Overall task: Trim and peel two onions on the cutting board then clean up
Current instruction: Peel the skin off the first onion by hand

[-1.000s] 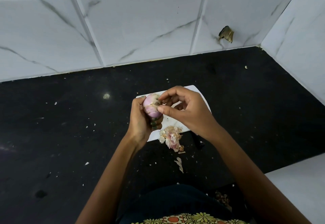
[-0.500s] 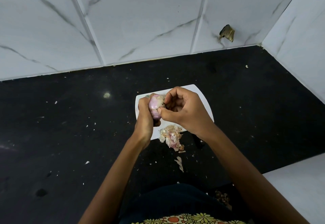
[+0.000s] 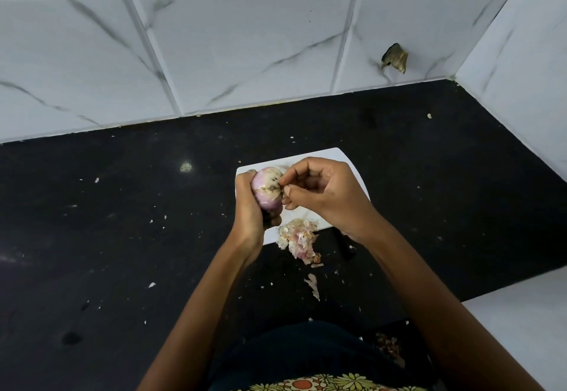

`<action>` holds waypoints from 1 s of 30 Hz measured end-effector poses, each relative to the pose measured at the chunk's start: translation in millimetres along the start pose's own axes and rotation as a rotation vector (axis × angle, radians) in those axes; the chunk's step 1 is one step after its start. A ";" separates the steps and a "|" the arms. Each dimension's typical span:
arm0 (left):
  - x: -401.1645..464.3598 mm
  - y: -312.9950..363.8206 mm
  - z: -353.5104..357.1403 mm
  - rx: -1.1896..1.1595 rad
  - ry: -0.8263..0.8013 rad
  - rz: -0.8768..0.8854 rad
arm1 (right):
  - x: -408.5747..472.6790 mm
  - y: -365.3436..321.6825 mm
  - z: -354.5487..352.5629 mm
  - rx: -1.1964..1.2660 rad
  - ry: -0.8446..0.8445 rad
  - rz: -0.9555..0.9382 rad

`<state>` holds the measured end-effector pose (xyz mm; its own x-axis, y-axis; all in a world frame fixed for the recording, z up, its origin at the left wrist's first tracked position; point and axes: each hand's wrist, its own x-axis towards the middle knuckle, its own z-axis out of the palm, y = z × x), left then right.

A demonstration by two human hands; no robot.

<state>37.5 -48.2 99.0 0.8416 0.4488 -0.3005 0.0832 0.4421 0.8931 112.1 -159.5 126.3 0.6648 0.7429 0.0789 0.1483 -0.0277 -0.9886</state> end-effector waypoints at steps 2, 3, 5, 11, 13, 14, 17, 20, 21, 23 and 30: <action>1.1 -0.9 -1.8 -0.057 -0.015 -0.020 | 0.1 1.7 0.8 0.009 0.037 0.007; 1.3 -0.8 -2.7 -0.085 -0.026 -0.030 | 0.6 3.4 1.0 -0.009 0.076 0.007; 1.7 -0.9 -4.9 -0.110 -0.053 -0.036 | 1.9 7.7 0.2 -0.054 0.155 0.018; 2.0 -2.8 -6.1 -0.071 -0.087 -0.035 | 0.5 12.5 -4.4 -0.316 0.232 -0.021; 1.9 -2.7 -5.5 -0.048 -0.081 -0.036 | -0.5 8.0 -3.6 -0.338 0.220 -0.016; 1.8 -2.5 -5.0 -0.029 -0.070 -0.039 | -1.0 5.4 -3.2 -0.337 0.205 -0.010; 0.8 -1.5 -3.7 0.057 -0.007 -0.049 | -1.7 1.4 -3.9 -0.325 0.153 -0.021; -0.7 -0.8 -2.6 0.132 0.032 -0.048 | -3.7 -0.2 -0.6 -0.344 0.068 -0.113; -1.0 -0.3 -2.4 0.143 0.040 -0.050 | -4.2 0.3 1.6 -0.366 0.050 -0.150; -0.9 0.7 -2.6 0.162 0.066 -0.052 | -3.3 3.7 4.8 -0.408 0.062 -0.226; -0.5 2.4 -3.2 0.341 0.104 0.019 | -1.5 18.4 13.4 -0.649 0.157 -0.451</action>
<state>35.6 -44.9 100.2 0.7870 0.5391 -0.3000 0.2564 0.1565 0.9538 103.9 -152.1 106.3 0.5276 0.6737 0.5174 0.7907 -0.1670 -0.5889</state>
